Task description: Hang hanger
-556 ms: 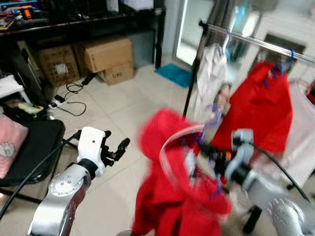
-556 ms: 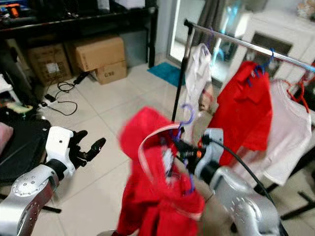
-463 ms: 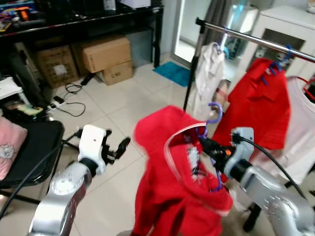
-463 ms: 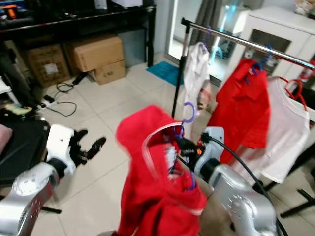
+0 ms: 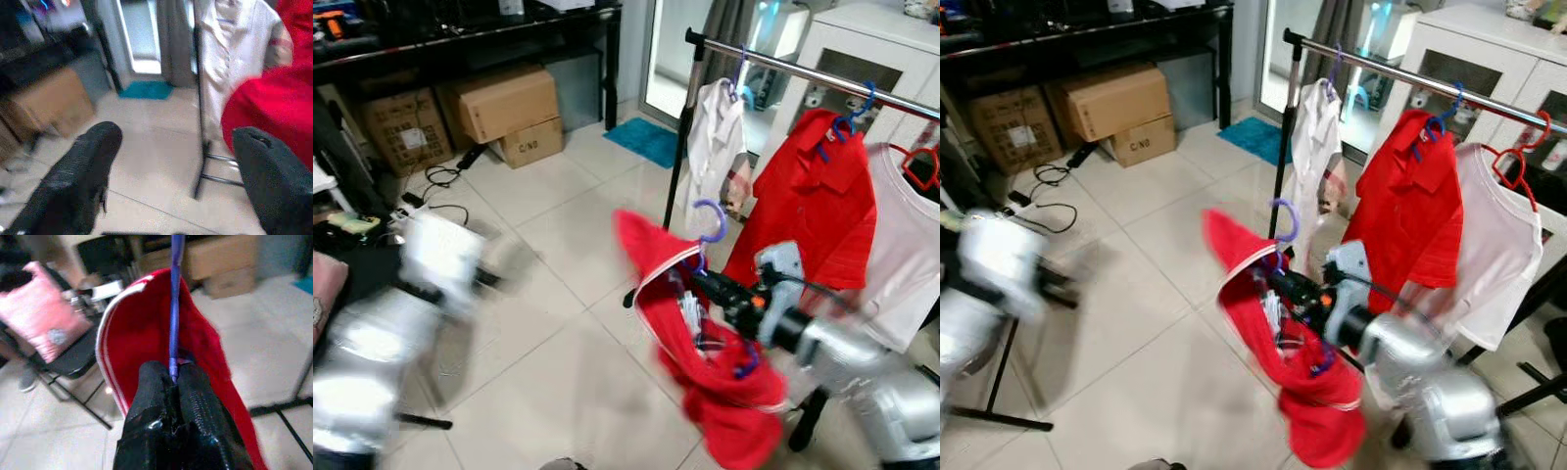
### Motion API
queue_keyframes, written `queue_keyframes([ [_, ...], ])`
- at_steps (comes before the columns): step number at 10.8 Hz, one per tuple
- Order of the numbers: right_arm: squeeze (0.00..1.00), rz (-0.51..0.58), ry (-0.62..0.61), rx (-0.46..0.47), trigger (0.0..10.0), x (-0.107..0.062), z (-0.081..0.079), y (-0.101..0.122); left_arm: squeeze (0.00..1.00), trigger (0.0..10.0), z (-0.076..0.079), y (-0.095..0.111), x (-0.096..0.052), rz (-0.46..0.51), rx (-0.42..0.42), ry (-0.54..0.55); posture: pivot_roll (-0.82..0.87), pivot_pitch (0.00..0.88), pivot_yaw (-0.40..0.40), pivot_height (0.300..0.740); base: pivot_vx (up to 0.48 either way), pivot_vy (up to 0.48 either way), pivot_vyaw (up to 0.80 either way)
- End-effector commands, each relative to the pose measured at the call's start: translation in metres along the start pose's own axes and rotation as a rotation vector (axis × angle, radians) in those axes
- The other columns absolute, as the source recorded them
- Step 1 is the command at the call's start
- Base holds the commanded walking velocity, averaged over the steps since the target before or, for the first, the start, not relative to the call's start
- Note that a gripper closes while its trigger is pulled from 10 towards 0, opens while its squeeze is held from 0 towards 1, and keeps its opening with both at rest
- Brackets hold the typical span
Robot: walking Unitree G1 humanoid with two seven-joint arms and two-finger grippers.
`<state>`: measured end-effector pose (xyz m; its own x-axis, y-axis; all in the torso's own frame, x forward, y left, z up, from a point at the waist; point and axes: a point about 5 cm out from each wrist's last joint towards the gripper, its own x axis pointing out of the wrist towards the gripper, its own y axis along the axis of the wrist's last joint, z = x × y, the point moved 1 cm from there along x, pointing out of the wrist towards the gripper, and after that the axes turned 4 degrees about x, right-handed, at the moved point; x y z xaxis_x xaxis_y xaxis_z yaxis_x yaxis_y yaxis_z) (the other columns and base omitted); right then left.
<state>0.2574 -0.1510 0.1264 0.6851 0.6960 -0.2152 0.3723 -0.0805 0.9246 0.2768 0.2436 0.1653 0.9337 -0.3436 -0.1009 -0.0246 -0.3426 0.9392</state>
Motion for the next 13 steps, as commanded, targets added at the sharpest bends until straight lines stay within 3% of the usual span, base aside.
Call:
queue_keyframes([
  [1,0.0,0.065,0.122,-0.049,10.0,0.0,-0.012,0.02,1.0,10.0,-0.005,0.004,0.0,0.028,0.013,-0.039,-0.07,0.0,-0.017,0.74,0.0,0.0,0.0],
  [2,0.0,0.052,0.224,-0.078,10.0,-0.004,-0.016,0.028,1.0,10.0,-0.02,0.009,-0.003,0.034,0.063,-0.088,-0.07,0.0,-0.018,0.74,0.0,0.0,0.0],
  [3,0.0,0.035,0.272,-0.097,10.0,-0.006,-0.017,0.031,1.0,10.0,-0.024,0.009,-0.004,0.014,0.103,-0.153,-0.07,0.0,-0.017,0.74,0.0,0.0,0.0],
  [4,0.0,0.008,0.32,-0.107,10.0,-0.008,-0.017,0.032,0.0,10.0,-0.033,0.007,-0.004,-0.019,0.172,-0.167,-0.07,0.0,-0.01,0.74,0.0,0.0,0.0],
  [6,0.0,0.017,0.37,-0.097,10.0,-0.012,-0.018,0.038,0.0,10.0,-0.051,0.003,-0.003,-0.054,0.232,-0.115,-0.07,0.0,-0.007,0.74,0.0,0.0,0.0],
  [7,0.0,0.02,0.428,-0.083,10.0,-0.016,-0.022,0.042,0.0,10.0,-0.051,0.003,0.0,-0.04,0.211,-0.16,-0.07,0.0,-0.011,0.74,0.0,0.0,0.0],
  [10,0.0,0.004,0.482,-0.075,10.0,-0.019,-0.026,0.044,0.0,10.0,-0.034,-0.011,0.011,-0.038,0.09,-0.329,-0.07,0.0,-0.015,0.74,0.0,0.0,0.0],
  [11,0.0,0.001,0.489,-0.075,10.0,-0.019,-0.027,0.045,0.0,10.0,-0.019,-0.009,0.015,-0.022,0.043,-0.452,-0.08,0.0,-0.013,0.74,0.0,0.0,0.0],
  [13,0.0,0.001,0.494,-0.078,10.0,-0.021,-0.028,0.046,0.0,10.0,-0.008,-0.009,0.021,-0.009,0.019,-0.518,-0.09,0.0,-0.004,0.74,0.0,0.0,0.0],
])
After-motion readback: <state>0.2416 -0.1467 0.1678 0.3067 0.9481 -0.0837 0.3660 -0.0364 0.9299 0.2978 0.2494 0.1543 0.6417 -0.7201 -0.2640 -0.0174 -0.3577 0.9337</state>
